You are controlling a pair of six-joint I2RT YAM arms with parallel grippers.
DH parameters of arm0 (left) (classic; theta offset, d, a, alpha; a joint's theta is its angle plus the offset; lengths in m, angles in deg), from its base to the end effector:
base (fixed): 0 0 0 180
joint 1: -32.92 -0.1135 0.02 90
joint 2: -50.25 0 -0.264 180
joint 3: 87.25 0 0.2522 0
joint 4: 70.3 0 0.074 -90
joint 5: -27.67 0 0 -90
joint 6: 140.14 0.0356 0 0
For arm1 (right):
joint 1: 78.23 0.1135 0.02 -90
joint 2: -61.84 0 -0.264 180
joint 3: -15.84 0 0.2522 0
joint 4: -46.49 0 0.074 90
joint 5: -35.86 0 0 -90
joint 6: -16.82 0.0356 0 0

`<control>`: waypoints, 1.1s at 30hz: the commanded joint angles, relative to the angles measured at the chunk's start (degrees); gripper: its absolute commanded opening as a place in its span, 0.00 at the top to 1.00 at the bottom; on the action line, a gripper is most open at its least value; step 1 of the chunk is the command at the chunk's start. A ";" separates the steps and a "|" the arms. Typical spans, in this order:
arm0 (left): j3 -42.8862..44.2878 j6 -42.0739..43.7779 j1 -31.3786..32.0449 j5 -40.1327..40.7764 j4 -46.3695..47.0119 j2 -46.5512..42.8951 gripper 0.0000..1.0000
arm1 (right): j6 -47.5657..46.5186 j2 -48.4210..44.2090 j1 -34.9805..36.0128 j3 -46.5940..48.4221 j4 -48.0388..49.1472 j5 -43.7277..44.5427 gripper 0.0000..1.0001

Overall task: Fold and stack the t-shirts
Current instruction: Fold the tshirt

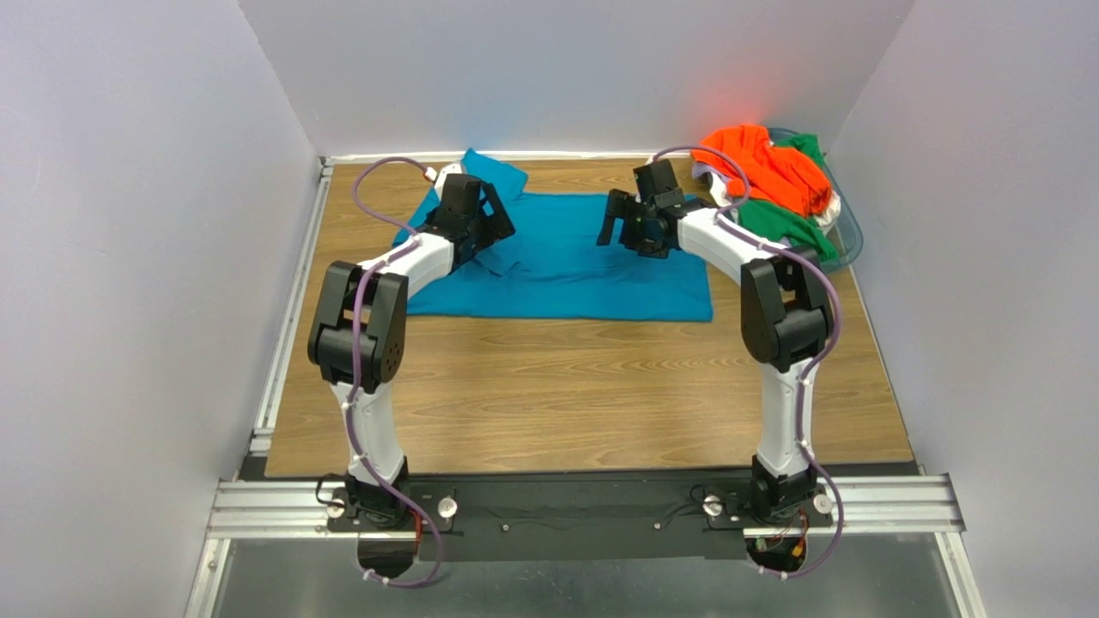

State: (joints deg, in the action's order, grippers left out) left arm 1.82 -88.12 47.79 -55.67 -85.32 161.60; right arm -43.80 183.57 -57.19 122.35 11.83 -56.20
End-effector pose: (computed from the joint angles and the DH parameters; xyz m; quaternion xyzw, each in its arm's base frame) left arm 0.4229 -0.1080 0.1975 -0.2045 0.8713 -0.1506 0.4200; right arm 0.4408 0.1709 0.1880 0.0621 0.9371 0.1614 0.3031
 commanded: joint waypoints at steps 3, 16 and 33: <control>0.45 -0.17 -0.46 -2.26 0.91 0.89 0.02 | 0.58 -7.62 -0.56 -6.06 0.25 5.48 0.00; -8.16 -2.80 -0.46 0.99 0.99 -7.38 0.02 | -0.65 -30.66 -0.56 -31.30 0.25 3.65 0.00; -3.68 -4.30 -0.46 0.29 0.73 -0.35 0.46 | 0.14 -50.27 -0.65 -40.54 -8.45 9.09 0.00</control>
State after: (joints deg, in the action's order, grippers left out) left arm -4.15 -92.01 47.59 -55.72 -85.06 159.72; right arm -44.19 134.30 -57.72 83.36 6.75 -49.91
